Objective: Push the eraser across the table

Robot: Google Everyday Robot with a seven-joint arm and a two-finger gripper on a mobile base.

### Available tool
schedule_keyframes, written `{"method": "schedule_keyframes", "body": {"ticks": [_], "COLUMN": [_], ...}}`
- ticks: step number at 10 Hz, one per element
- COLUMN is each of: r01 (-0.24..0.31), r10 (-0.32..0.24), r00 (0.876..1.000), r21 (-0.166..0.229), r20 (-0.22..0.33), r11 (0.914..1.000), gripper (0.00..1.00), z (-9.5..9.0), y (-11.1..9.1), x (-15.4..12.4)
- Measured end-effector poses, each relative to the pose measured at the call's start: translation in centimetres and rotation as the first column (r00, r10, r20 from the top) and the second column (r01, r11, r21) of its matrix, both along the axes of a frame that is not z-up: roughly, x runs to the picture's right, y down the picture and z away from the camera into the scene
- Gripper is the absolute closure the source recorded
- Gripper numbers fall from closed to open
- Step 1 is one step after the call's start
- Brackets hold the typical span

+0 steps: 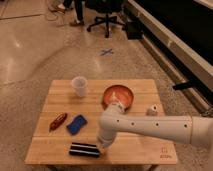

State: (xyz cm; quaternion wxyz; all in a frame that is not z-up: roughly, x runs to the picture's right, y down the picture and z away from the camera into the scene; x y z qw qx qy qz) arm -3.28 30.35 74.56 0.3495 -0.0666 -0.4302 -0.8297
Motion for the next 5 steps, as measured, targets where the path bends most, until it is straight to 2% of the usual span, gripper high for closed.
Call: {"method": "schedule_keyframes", "body": {"ticks": [5], "r01": [0.041], "r10": [-0.041], "r00": [0.997], "r21": [0.004], "r20": [0.066], "r11": [0.9992], "gripper": [1.0], "z": [0.0], "y": [-0.3], "x": [-3.6]}}
